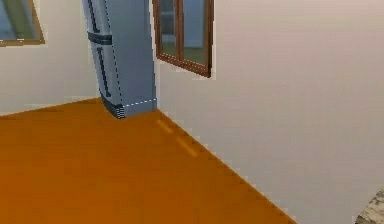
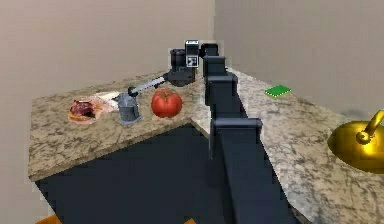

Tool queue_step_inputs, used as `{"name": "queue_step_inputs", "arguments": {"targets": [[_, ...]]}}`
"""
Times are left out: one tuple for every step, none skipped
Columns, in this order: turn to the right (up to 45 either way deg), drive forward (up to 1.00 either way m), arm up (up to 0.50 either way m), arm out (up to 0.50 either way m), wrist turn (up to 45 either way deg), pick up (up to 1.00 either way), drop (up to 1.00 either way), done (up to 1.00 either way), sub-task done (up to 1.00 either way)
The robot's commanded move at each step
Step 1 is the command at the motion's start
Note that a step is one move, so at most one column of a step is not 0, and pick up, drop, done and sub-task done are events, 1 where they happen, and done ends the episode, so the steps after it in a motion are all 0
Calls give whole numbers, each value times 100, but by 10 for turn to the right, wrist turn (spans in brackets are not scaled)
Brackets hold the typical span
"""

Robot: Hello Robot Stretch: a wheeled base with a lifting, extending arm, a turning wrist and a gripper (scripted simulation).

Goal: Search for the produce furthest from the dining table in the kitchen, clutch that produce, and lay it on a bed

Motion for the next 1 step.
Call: {"name": "queue_step_inputs", "arguments": {"targets": [[0, 0, 0, 0, 210, 0, 0, 0, 0]]}}
